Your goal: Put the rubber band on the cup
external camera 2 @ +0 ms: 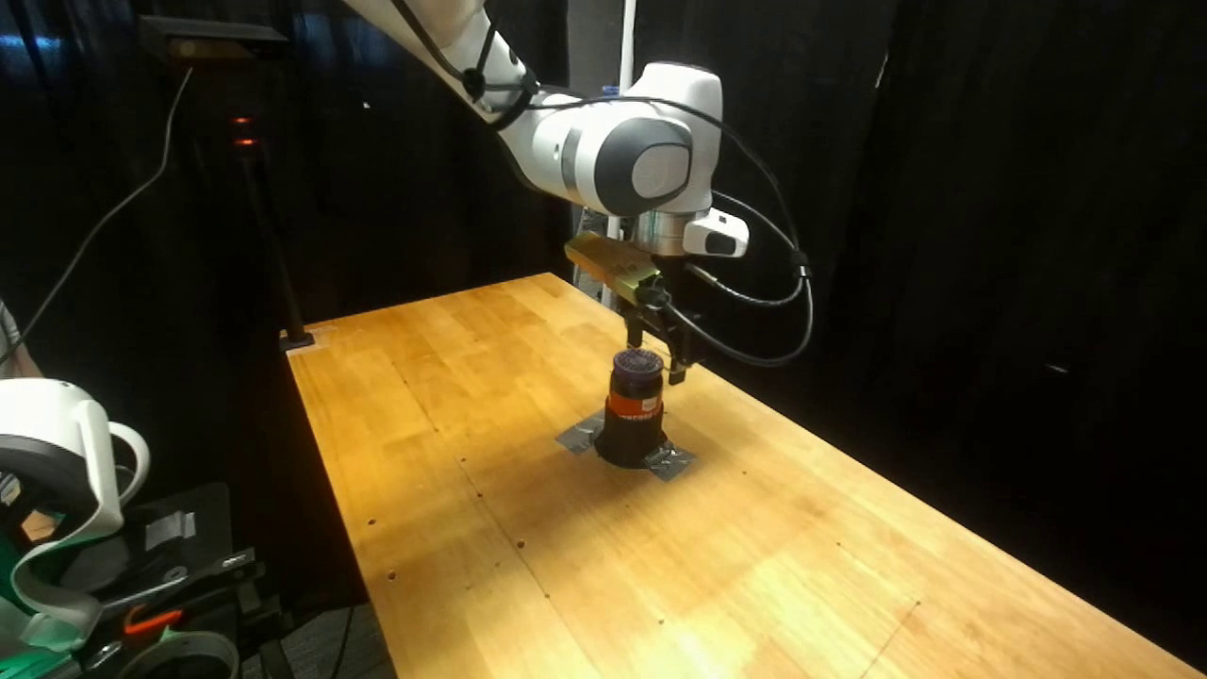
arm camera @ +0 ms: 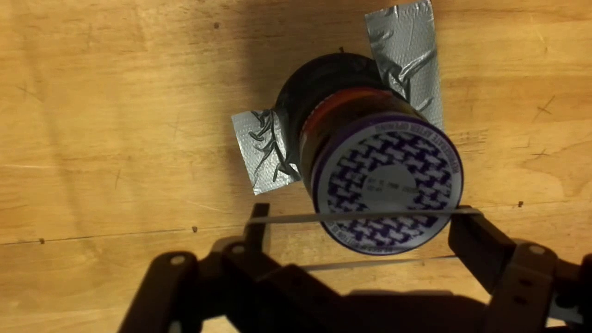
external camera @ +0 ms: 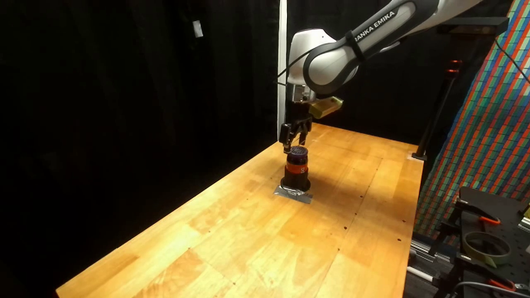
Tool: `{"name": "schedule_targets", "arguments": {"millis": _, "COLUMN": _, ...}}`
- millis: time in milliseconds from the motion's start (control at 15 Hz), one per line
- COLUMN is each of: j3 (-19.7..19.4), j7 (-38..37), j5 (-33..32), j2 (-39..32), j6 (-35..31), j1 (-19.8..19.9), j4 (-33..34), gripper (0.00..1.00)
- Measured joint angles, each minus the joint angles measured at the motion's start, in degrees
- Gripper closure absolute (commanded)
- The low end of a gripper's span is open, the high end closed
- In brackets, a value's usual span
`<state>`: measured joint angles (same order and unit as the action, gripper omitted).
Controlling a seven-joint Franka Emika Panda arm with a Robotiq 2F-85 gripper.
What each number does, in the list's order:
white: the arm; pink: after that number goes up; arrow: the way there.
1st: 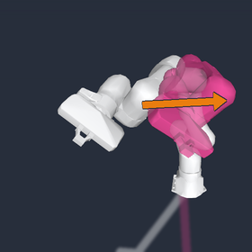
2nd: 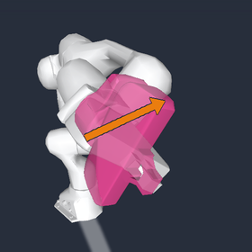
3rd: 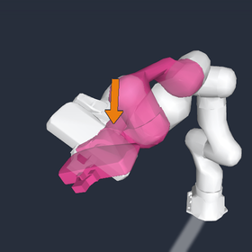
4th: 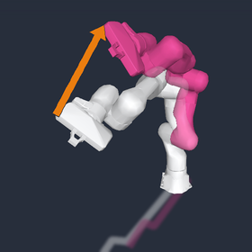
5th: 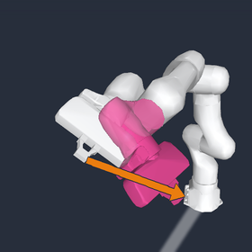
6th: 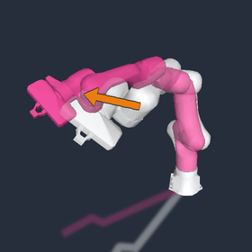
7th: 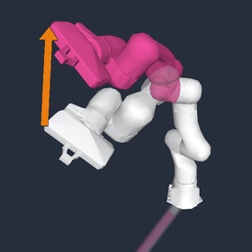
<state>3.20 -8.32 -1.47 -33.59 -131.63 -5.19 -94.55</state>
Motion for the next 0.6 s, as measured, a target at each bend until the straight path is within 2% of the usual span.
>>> {"name": "schedule_targets", "arguments": {"millis": 333, "j3": -0.01, "j7": 0.09, "j5": 0.34, "j2": -2.20, "j6": -1.88, "j1": 0.04, "j4": 0.80, "gripper": 0.00}}
{"name": "schedule_targets", "arguments": {"millis": 600, "j3": 0.10, "j7": 1.21, "j5": 2.49, "j2": -2.46, "j6": -0.38, "j1": 0.56, "j4": 0.69, "gripper": 0.00}}
